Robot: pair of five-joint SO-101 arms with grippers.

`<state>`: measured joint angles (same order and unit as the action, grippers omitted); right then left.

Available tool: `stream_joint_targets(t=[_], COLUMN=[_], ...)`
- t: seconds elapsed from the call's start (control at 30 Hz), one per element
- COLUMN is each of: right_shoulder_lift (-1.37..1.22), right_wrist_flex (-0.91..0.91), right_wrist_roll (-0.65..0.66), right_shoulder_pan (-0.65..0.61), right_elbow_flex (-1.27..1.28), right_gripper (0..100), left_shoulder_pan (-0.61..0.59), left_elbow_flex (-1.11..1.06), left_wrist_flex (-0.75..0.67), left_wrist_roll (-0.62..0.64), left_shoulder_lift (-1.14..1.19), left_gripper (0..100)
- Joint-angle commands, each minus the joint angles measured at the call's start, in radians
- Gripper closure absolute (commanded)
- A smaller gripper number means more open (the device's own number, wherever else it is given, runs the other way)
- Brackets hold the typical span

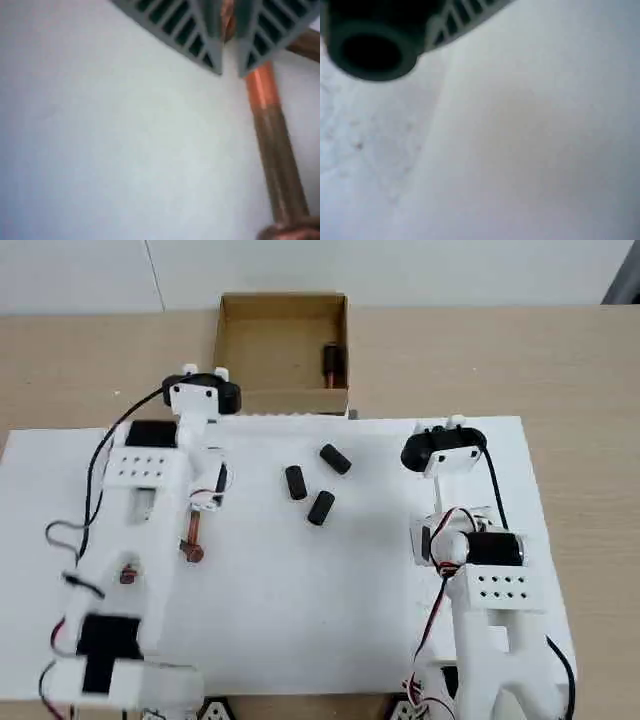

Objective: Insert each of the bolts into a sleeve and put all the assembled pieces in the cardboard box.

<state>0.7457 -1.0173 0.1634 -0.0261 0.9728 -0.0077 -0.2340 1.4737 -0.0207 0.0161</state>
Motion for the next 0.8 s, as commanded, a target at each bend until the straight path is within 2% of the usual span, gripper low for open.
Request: stream_joint_targets(t=[0.0,0.17,0.33,0.77], right_shoulder_lift=[0.019,0.019,0.019,0.019], right_wrist_flex=[0.013,0.008,0.008,0.007], right_wrist_roll=[-0.009,-0.014,-0.014,-0.015], right_shoulder_pan=[0.005,0.005,0.005,0.002], right_elbow_flex=[-0.005,-0.003,0.006,0.008], right_gripper=[99.5,99.5,99.5,99.5], left_shoulder_pan=[-0.006,-0.054,-0.074,-0.089], left_elbow_flex=[0.107,0.197,0.226,0.225], left_wrist_flex=[0.017,0.017,0.031,-0.026], left_wrist_roll=[-0.003,-0.006,-0.008,-0.038], left_shoulder_lift=[0.080,0.175,0.204,0.216], left_gripper=[99,99,92,91])
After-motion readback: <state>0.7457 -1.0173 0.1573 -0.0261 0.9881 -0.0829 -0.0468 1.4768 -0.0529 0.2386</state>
